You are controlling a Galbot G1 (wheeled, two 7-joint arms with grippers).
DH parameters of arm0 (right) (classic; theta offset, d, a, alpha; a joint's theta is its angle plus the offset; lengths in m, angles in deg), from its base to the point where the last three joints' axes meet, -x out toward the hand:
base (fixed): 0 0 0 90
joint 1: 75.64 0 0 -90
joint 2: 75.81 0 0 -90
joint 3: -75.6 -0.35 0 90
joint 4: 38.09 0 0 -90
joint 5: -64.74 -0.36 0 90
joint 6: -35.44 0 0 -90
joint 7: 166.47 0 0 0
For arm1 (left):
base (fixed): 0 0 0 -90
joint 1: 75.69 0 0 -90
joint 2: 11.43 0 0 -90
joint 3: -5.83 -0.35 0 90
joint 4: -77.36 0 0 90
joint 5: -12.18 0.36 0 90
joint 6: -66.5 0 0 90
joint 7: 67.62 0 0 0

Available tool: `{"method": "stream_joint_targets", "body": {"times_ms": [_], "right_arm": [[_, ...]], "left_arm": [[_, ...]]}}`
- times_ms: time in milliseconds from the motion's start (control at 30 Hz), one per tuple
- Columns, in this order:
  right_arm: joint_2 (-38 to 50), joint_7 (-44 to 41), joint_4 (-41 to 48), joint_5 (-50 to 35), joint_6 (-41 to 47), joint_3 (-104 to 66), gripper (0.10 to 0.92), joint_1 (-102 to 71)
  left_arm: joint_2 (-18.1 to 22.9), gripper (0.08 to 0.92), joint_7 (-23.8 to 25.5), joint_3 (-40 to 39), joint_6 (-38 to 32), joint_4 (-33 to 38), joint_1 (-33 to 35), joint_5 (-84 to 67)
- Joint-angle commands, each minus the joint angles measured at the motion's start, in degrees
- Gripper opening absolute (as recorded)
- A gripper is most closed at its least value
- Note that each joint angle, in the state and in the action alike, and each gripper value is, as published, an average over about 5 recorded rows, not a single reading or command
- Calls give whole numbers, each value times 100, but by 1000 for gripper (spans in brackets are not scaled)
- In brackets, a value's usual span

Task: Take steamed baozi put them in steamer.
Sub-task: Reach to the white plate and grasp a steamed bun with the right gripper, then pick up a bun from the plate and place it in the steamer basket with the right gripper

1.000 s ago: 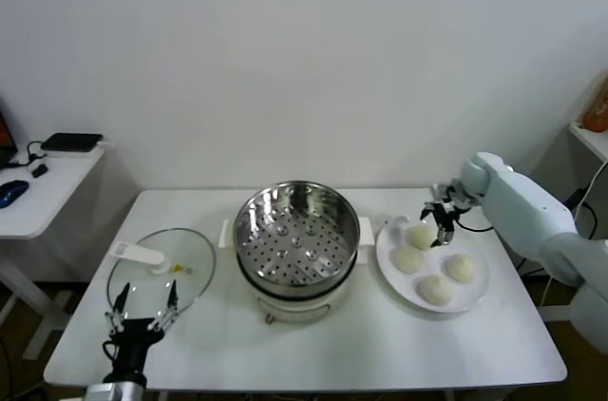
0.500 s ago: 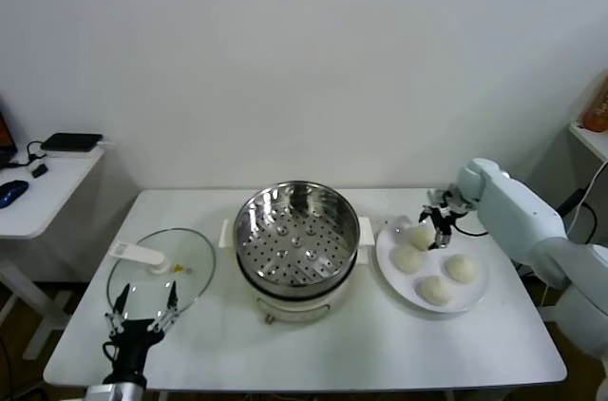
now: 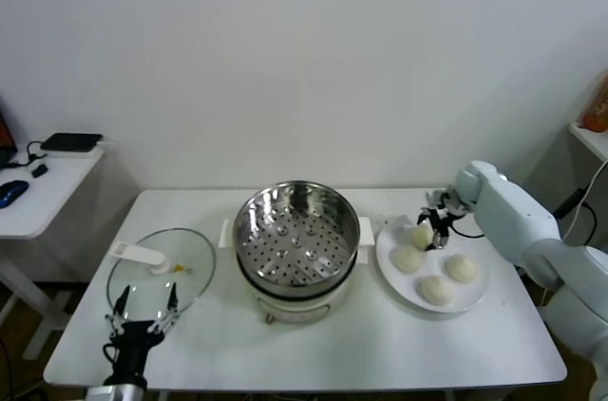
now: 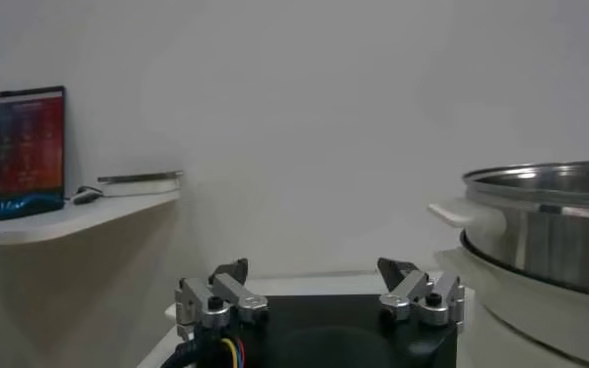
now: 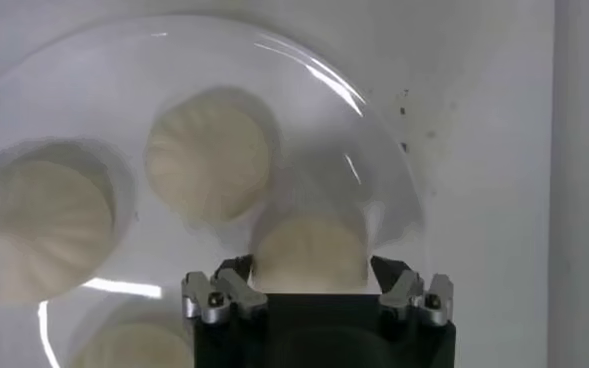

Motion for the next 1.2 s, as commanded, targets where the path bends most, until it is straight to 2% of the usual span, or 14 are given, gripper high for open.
{"method": "stream_joint_targets", "body": {"times_ms": [33,300,500,800,1033,1200], "right_arm": [[-17,5,30,39,1,-43,696,0],[33,10,-36,17,-10,-77,682,10],[259,-10,-472,-210,19,182,685,153],[921,-22,-2107,-992,139,1166,687,770],[1242,-27,-3400,-1635,74,2186,687,1935],[1226,-40,-4116,-1676,-235,2705,687,2810]], "left_arm": [[-1,823,-4,1,-8,-3,6,2],[1,823,-11,8,-33,-12,37,0],[9,823,-15,17,-38,-4,43,-1],[29,823,-20,9,-52,-19,52,17],[58,823,-22,-5,-51,-12,32,40],[126,823,-15,-42,3,28,-34,122]]}}
